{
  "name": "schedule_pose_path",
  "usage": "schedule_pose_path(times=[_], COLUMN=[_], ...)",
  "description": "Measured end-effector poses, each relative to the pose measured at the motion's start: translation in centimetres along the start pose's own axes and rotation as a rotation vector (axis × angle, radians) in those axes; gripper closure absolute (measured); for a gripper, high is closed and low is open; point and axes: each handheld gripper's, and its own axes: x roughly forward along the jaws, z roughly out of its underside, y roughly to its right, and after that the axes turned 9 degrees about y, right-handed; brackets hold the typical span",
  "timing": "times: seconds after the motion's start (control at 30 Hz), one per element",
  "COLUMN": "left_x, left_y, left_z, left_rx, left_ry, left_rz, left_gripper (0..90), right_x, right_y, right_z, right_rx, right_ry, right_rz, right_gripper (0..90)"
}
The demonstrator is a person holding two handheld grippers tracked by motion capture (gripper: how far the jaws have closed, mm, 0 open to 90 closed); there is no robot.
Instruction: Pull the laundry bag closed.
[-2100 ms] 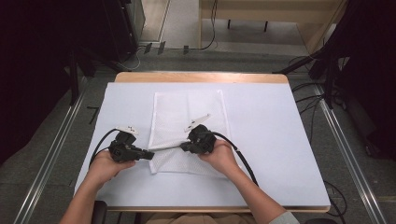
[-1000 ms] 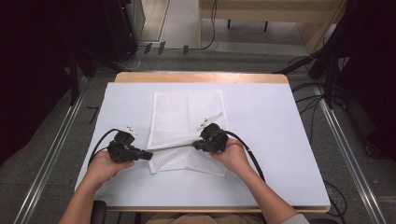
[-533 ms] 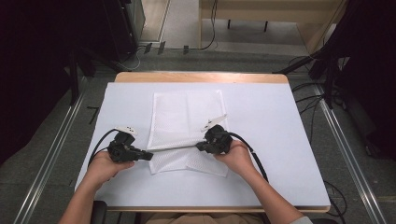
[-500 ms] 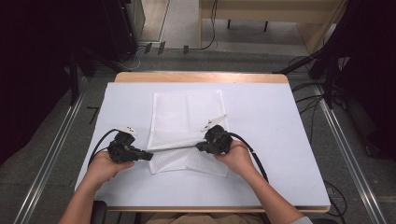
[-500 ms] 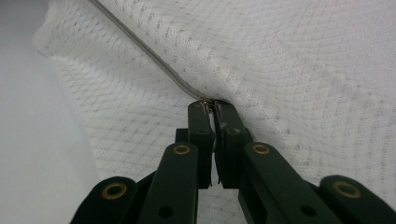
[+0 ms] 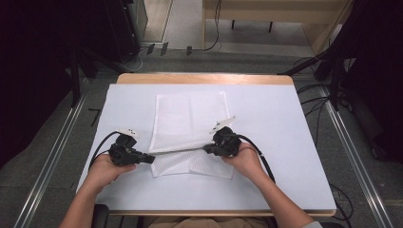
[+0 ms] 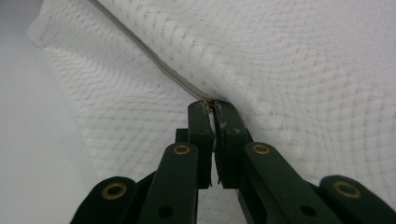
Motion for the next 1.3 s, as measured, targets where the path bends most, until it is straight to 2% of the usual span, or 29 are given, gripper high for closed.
schedule_pose_path(times=[0.57,0.7,0.9,1.3], left_x=[-0.2,-0.4,-0.4,-0.7], left_y=[-0.2,-0.3,-0.3,-0.5], left_z=[0.1,0.1,0.2,0.4], left_rx=[-0.006,-0.011,-0.015,-0.021], left_ry=[-0.002,0.001,0.001,0.002], left_rz=[0.005,0.009,0.008,0.001], left_gripper=[87.5,87.5,87.4,87.4], right_x=[-1.5,-2.0,-2.2,-3.0], right_y=[1.0,1.3,1.3,1.8], right_z=[1.0,1.2,1.4,2.3], right_rx=[0.022,0.036,0.029,0.047], right_ry=[-0.002,0.015,0.003,-0.014], right_rz=[0.014,0.010,0.016,0.028], right_gripper=[88.2,88.2,88.2,88.2])
